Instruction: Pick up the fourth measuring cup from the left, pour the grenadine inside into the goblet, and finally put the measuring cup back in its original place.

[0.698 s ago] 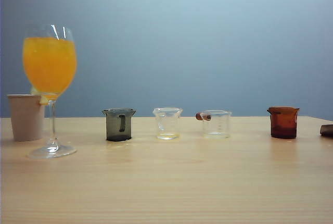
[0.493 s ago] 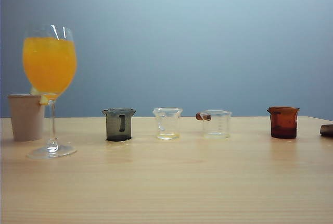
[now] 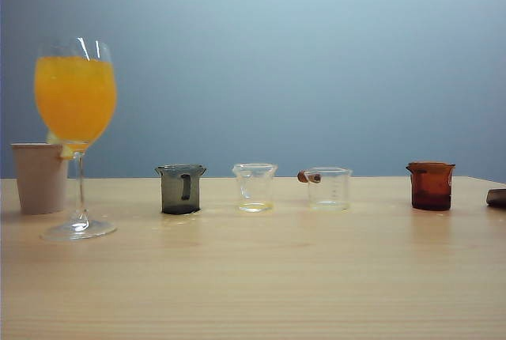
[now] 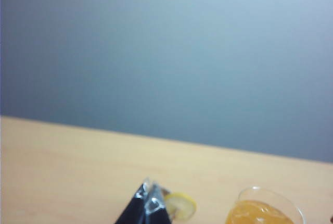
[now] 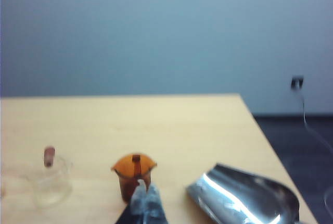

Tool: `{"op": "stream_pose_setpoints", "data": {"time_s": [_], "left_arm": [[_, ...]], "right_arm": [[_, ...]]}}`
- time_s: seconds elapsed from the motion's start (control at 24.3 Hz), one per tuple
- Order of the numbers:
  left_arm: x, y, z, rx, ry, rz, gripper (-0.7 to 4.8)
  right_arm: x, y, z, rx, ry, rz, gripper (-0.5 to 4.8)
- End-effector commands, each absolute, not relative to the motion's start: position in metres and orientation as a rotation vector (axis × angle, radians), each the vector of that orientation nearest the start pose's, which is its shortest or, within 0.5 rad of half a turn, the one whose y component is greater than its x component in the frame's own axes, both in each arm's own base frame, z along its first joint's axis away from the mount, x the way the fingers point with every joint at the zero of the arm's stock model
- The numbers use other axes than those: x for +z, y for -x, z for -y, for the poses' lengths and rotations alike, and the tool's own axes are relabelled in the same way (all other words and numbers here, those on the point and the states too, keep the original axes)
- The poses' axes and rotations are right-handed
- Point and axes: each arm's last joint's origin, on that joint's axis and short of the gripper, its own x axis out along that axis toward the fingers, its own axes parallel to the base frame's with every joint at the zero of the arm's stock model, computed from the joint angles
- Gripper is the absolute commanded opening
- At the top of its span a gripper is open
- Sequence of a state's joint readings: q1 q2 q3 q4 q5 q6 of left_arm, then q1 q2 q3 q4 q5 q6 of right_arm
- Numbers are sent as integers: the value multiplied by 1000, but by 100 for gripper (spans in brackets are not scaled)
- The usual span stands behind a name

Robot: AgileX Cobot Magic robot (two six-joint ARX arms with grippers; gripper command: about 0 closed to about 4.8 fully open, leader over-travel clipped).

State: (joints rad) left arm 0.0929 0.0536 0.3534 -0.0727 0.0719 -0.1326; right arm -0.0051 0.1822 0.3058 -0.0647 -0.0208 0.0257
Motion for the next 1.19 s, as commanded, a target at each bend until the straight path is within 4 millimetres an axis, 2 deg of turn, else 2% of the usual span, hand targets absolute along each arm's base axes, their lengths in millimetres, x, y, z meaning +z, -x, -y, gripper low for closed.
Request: {"op": "stream_pose_setpoints", "data": {"time_s": [0.04,0.21,0.37,0.41,0.53,0.62,0.7,0.82,0.99,1.11,1.19], "left_arm": [[295,-64,-4,3,125,165,-5],[326,-70,-3,-38,101,166,-5],[346,-79,-3,-66,100,153,-5],[356,-82,-2,-92,98,152,-5],[371,-89,-2,-130,96,153,-5],[381,-94,1,-190,95,149,-5],[385,-98,5,-232,76,145,-5],[387,-108,20,-369,19,114,-5],[380,-122,42,-450,10,41,-5],[372,-132,63,-510,-35,-10,-5],[368,-137,73,-560,-78,-30,-5]], "right_arm": [[266,-111,0,23,-30,29,-9],[269,-143,-2,89,-35,45,-9],[258,-168,-9,106,-48,-6,-9],[250,-178,-15,136,-48,-28,-9],[235,-190,-28,123,-45,-50,-9],[217,-197,-37,138,-42,-88,-9],[204,-203,-39,134,-39,-141,-9],[187,-219,-41,131,-42,-150,-9],[162,-234,-43,88,-82,-185,-9],[137,-245,-45,67,-71,-235,-8],[131,-249,-46,68,-72,-230,-9]]}}
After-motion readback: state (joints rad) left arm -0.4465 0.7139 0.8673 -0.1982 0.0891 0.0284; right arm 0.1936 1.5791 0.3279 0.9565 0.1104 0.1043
